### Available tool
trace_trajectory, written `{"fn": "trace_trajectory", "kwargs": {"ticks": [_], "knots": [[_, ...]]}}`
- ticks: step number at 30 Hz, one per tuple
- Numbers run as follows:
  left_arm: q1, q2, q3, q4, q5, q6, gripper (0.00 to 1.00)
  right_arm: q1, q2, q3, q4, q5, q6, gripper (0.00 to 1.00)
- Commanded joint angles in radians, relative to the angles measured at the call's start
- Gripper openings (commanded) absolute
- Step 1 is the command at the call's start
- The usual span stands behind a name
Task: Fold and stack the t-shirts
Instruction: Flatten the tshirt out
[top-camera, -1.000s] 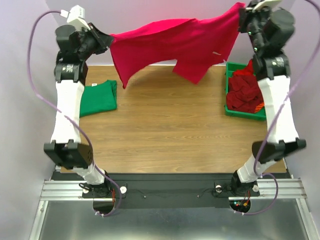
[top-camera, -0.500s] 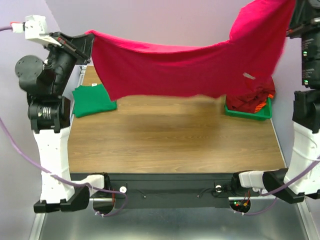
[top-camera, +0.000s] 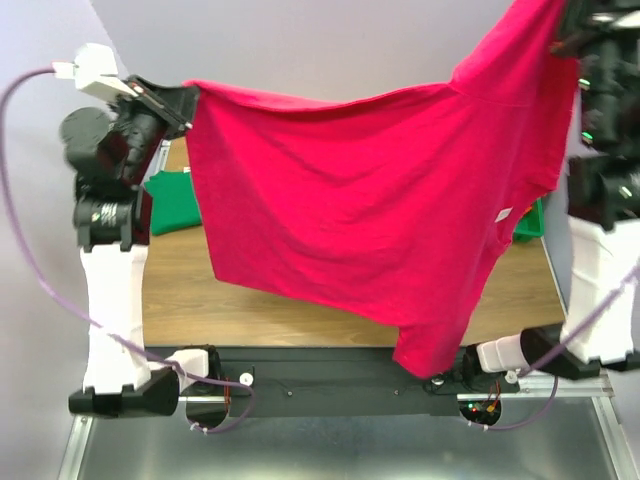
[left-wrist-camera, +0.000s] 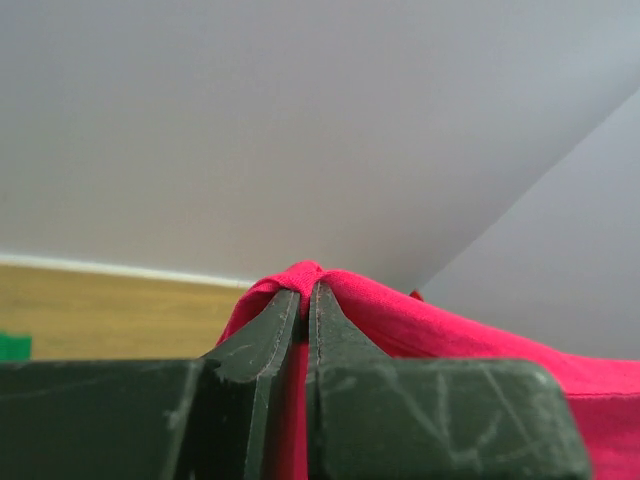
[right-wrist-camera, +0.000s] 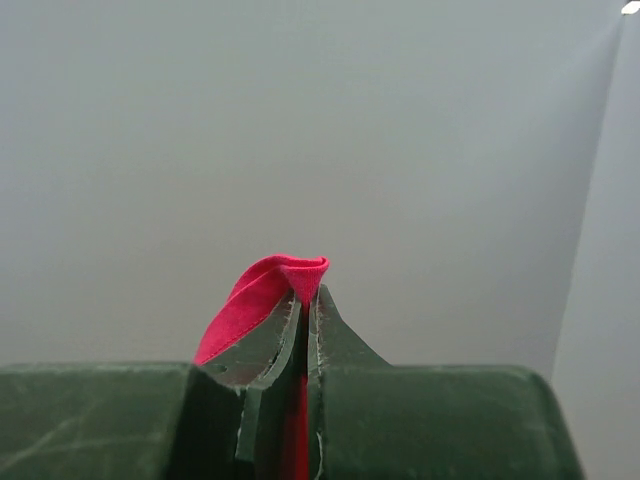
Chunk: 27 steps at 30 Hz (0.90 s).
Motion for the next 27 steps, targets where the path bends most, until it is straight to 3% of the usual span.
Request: {"fn": "trace_trajectory", "kwargs": {"ticks": [1,6,7,8,10,11,12,13,14,15,21,23,27], "knots": [[0.008,0.069,-0.090,0.002,0.004,-0.054,0.00,-0.008,0.165,-0.064,0.060,-0.040,0.022,0.01],[0.020,0.197,-0.265,0.080,-0.027,-0.051,0.00,-0.008,0.406,-0.099,0.134,-0.092,0.059,0.00],[0.026,0.263,-0.282,0.118,-0.045,-0.032,0.01,-0.008,0.513,-0.091,0.154,-0.092,0.066,0.00],[0.031,0.303,-0.306,0.139,-0.051,-0.020,0.07,-0.008,0.567,-0.082,0.163,-0.089,0.071,0.00],[0.037,0.395,-0.297,0.157,-0.070,-0.005,0.35,-0.008,0.693,-0.024,0.181,-0.075,0.088,0.01],[0.045,0.443,-0.279,0.193,-0.082,0.006,0.45,-0.010,0.751,-0.003,0.181,-0.042,0.088,0.07],[0.045,0.533,-0.223,0.202,-0.103,0.020,0.65,-0.013,0.860,0.014,0.181,0.004,0.103,0.16],[0.046,0.576,-0.183,0.197,-0.132,0.031,0.76,-0.014,0.900,0.051,0.181,0.015,0.114,0.55],[0.048,0.619,-0.137,0.177,-0.131,0.035,0.87,-0.017,0.922,0.044,0.181,0.017,0.146,0.56],[0.049,0.718,0.041,0.131,-0.130,0.056,0.98,-0.016,0.928,0.016,0.166,0.038,0.173,0.99],[0.031,0.761,0.212,0.042,-0.068,0.097,0.99,-0.014,0.775,-0.140,0.151,0.034,0.163,1.00],[0.023,0.703,0.168,0.045,-0.048,0.101,0.99,-0.011,0.680,-0.198,0.145,0.009,0.154,1.00],[-0.010,0.574,-0.071,0.061,-0.031,0.113,0.99,0.038,0.519,-0.402,0.128,-0.015,0.149,1.00]]}}
